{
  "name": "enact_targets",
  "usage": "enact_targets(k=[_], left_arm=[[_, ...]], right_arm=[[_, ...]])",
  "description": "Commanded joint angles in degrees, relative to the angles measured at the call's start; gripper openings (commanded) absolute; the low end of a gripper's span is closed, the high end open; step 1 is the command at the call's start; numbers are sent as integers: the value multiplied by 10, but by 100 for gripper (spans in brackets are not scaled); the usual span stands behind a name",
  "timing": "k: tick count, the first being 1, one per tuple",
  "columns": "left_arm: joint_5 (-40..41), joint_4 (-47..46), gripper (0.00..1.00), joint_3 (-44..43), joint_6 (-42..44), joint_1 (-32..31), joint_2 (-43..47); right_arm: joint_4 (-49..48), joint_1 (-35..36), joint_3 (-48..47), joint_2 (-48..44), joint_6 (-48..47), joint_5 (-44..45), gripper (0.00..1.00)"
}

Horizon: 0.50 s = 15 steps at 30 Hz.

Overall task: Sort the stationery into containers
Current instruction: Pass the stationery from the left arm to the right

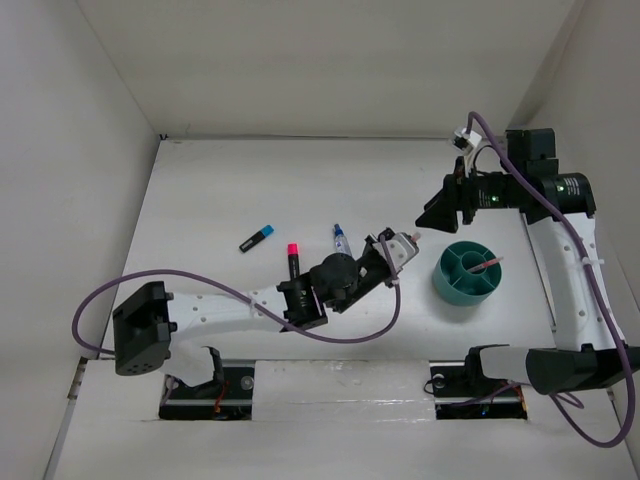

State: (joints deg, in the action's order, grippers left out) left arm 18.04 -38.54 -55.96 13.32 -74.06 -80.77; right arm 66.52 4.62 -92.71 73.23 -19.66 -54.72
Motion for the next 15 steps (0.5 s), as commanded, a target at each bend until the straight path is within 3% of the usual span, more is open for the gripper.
enact_targets(k=[1,4,15], left_arm=[[17,-43,0,-25,14,1,2],[23,-49,0,-25,20,1,2],[45,-72,0,-35,31,1,-9]], right_arm=[[-18,4,6,-7,1,-21,64],[-18,4,11,-7,1,-15,59],[-8,36,17,-7,-9,-15,58]])
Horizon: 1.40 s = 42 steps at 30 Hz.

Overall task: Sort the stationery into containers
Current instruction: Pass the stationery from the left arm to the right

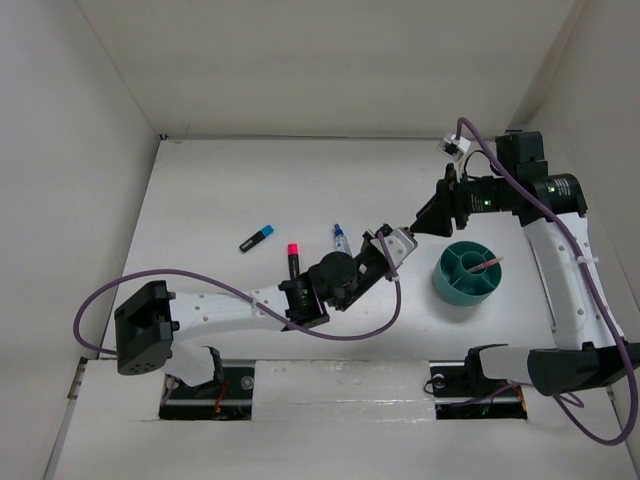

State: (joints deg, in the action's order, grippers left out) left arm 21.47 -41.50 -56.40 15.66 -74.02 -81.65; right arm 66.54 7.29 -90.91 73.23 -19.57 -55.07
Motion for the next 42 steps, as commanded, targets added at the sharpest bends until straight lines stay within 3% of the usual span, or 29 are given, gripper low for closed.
enact_targets(k=[1,4,5,6,12,17,22,24,26,27,29,34,38,42], left_arm=[[10,-42,0,-36,8,1,0],[5,-47,0,-36,8,1,0],[5,-47,0,-36,8,1,0],[5,-47,0,-36,8,1,0],[0,-47,0,-42,8,1,0],[10,-58,0,-42,13,1,-5],[31,-58,0,-53,13,1,-17],[31,-52,10,-53,6,1,-17],[31,-52,29,-53,0,1,-17],[31,-52,42,-53,-5,1,-17],[24,-52,56,-40,-5,1,-17],[24,-58,69,-34,-11,1,-11],[18,-33,100,-34,-16,1,-5],[26,10,100,-39,-54,1,8]], right_arm=[[-8,15,-1,-7,-10,-12,56],[-8,15,-1,-2,-10,-7,43],[-8,15,-1,-2,-10,-7,43],[-8,15,-1,-2,-10,-7,36],[-8,15,-1,3,-10,-7,21],[-8,15,-1,3,-10,-1,0],[-8,15,-1,3,-10,4,0],[-8,15,-1,3,-10,9,0],[-8,15,-1,-2,-10,15,0],[-8,15,-1,-2,-10,15,0],[-8,15,-1,-2,-10,21,0],[-13,15,-1,-2,-10,26,0],[-19,15,-14,-2,-10,79,0],[15,-16,-44,18,-55,138,0]])
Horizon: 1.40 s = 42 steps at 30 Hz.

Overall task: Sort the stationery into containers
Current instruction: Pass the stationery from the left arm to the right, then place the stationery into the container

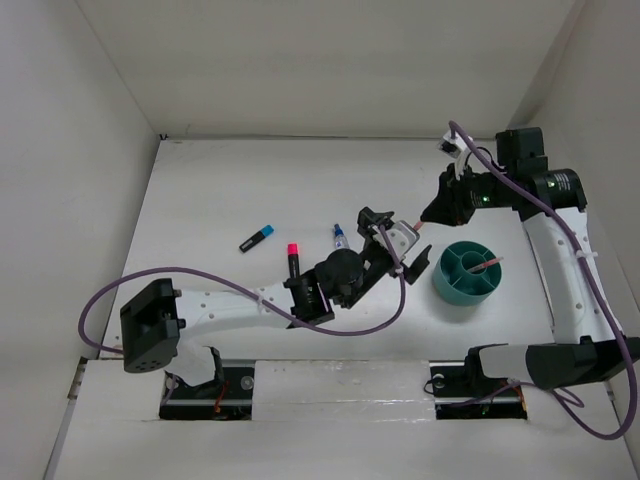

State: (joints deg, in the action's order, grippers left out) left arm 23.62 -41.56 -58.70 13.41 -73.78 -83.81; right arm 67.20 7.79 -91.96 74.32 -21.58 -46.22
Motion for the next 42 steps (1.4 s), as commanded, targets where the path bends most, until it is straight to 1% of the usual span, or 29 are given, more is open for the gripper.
enact_targets(k=[1,4,5,6,8,11,12,13,15,16,18,20,26,31,37,38,40,41,42], left_arm=[[23,10,100,1,-39,-1,43],[54,24,100,20,-78,-1,53],[83,29,100,26,-88,-1,61],[96,44,100,33,-101,-1,69],[132,59,100,39,-135,-1,74],[167,110,100,39,-174,-1,74],[186,127,100,33,-203,-1,67],[194,157,100,33,-217,-1,67],[208,183,100,27,-246,-1,54],[208,197,100,27,-281,-1,54],[208,235,100,27,-317,17,49],[197,261,100,27,-358,23,43],[203,267,100,39,-363,23,43],[203,267,100,51,-363,23,43],[198,267,100,56,-369,23,37],[198,267,100,61,-369,23,37],[193,267,100,61,-375,23,37],[193,267,100,61,-380,23,32],[193,267,100,61,-380,23,32]], right_arm=[[8,-35,-34,7,-56,49,0],[21,-89,-26,7,-94,80,0],[21,-103,-26,2,-105,85,0],[26,-130,-17,2,-117,92,0],[35,-153,-9,-3,-151,100,0],[36,-205,13,-8,-187,114,0],[36,-218,18,-8,-193,114,0],[36,-242,18,-8,-200,114,0],[46,-262,31,-2,-225,114,0],[52,-272,31,-2,-235,102,0],[68,-297,37,4,-257,97,0],[77,-310,44,4,-270,90,0],[82,-310,88,-25,-276,78,0],[77,-310,120,-31,-282,65,0],[69,-310,136,-31,-287,60,0],[64,-310,142,-31,-287,60,2],[64,-310,142,-26,-287,60,10],[58,-310,148,-26,-287,60,18],[58,-310,148,-26,-287,54,22]])
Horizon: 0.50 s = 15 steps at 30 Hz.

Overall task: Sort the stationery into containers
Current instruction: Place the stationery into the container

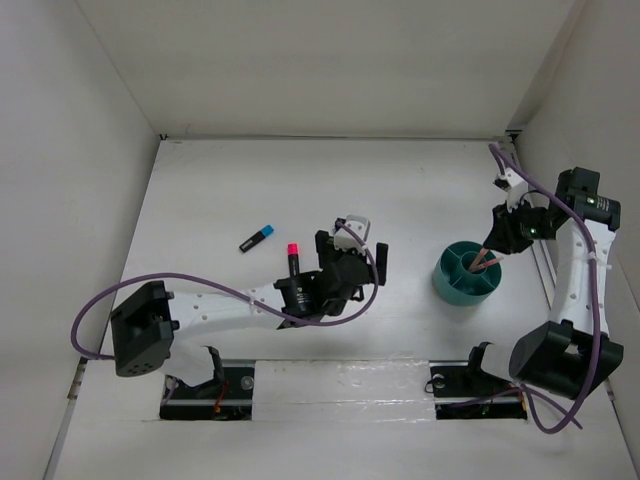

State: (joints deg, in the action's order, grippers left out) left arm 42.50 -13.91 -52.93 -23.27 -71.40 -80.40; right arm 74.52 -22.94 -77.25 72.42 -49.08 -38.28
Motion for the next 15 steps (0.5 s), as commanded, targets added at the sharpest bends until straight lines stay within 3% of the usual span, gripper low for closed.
enact_targets(k=[1,7,15], left_arm=[[4,-9,100,4,-13,-1,-7],[4,-3,100,4,-34,-1,-23],[4,28,100,-2,-88,5,-47]], right_arm=[[-15,-3,1,-7,-18,-25,24],[-10,-3,-7,-7,-18,-31,52],[14,-3,-37,-18,-23,-42,63]])
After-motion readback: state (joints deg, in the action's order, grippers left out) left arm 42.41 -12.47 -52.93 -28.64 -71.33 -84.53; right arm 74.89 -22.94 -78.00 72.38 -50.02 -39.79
